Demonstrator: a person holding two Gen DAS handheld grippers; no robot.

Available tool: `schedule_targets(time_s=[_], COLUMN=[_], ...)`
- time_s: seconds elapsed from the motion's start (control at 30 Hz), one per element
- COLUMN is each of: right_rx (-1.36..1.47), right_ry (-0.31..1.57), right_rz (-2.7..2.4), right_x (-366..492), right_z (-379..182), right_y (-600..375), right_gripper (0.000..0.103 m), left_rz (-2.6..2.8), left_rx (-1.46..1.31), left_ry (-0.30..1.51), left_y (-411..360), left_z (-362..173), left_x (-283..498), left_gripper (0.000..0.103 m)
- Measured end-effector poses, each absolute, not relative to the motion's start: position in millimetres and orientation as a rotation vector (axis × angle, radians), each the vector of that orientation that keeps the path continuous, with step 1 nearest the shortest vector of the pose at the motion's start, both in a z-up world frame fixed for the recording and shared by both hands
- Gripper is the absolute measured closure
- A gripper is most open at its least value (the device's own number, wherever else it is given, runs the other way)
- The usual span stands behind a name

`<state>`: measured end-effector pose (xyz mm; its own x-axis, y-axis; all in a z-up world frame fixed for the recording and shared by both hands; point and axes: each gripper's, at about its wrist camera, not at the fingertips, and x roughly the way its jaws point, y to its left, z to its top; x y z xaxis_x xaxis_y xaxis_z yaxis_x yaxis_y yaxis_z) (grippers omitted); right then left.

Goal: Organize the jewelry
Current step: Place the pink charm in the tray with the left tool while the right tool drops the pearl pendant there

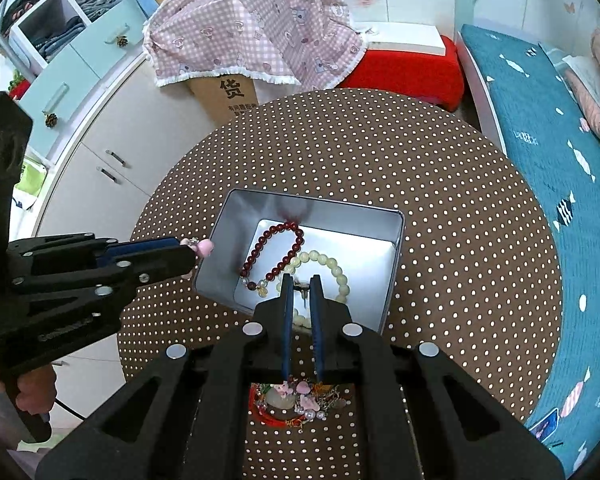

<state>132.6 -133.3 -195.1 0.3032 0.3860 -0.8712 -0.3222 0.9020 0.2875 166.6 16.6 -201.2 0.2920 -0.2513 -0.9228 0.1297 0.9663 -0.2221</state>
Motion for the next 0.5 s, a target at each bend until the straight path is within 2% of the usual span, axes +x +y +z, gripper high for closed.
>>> schedule_targets(time_s=[0.1, 0.2, 0.5], right_rx=[0.065, 0.067, 0.086], right_ry=[1.172, 1.181, 1.198], right_rz=[0.473, 0.460, 0.432], right_x=[134, 135, 127], right_z=[-194, -196, -197], right_y=[-134, -138, -148], right_gripper=[0.088, 0.080, 0.079], left_rz=[-0.255, -0.258, -0.265], left_rx=[-0.106, -0.115, -0.120], left_ry=[1.260, 1.266, 1.278], left_y=[17, 20, 30], left_z=[-204, -206, -209], left_x=[169, 167, 156], left_gripper=[0.079, 0.079, 0.079])
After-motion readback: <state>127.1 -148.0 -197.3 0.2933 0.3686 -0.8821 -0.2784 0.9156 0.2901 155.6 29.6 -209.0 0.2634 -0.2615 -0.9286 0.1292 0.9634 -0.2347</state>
